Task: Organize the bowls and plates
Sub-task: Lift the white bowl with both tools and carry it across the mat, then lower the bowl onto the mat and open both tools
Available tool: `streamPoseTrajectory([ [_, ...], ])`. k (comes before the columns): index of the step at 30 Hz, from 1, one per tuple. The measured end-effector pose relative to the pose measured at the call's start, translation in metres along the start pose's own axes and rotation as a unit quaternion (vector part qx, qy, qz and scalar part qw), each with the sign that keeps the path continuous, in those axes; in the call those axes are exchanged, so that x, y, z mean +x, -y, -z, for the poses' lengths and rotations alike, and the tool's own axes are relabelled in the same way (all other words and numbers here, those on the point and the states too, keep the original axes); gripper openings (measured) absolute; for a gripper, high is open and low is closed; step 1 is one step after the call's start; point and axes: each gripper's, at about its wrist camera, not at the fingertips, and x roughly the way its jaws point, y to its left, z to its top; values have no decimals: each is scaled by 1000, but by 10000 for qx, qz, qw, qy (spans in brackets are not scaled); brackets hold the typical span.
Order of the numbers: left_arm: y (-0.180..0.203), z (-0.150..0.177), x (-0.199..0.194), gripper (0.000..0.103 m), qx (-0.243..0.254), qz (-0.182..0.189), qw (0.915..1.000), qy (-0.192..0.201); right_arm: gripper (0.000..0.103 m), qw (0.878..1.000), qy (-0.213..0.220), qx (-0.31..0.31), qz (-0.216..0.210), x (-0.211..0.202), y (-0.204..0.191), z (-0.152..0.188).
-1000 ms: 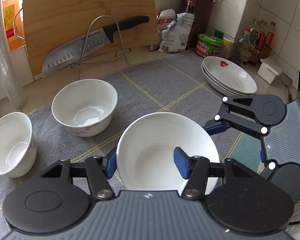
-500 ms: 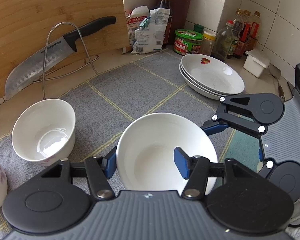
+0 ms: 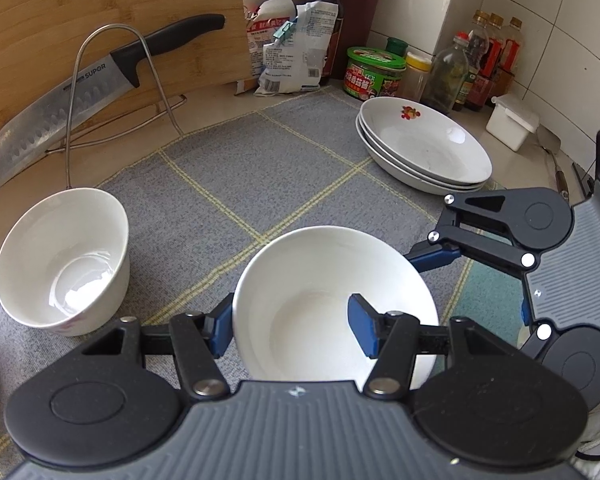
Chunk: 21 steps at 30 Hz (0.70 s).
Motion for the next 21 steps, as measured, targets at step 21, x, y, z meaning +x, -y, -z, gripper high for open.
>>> streamPoseTrajectory([
  [21,3,-1,-7,87,70,-109,9995,299,103,9998,144,150,-54,-4,3,-2],
])
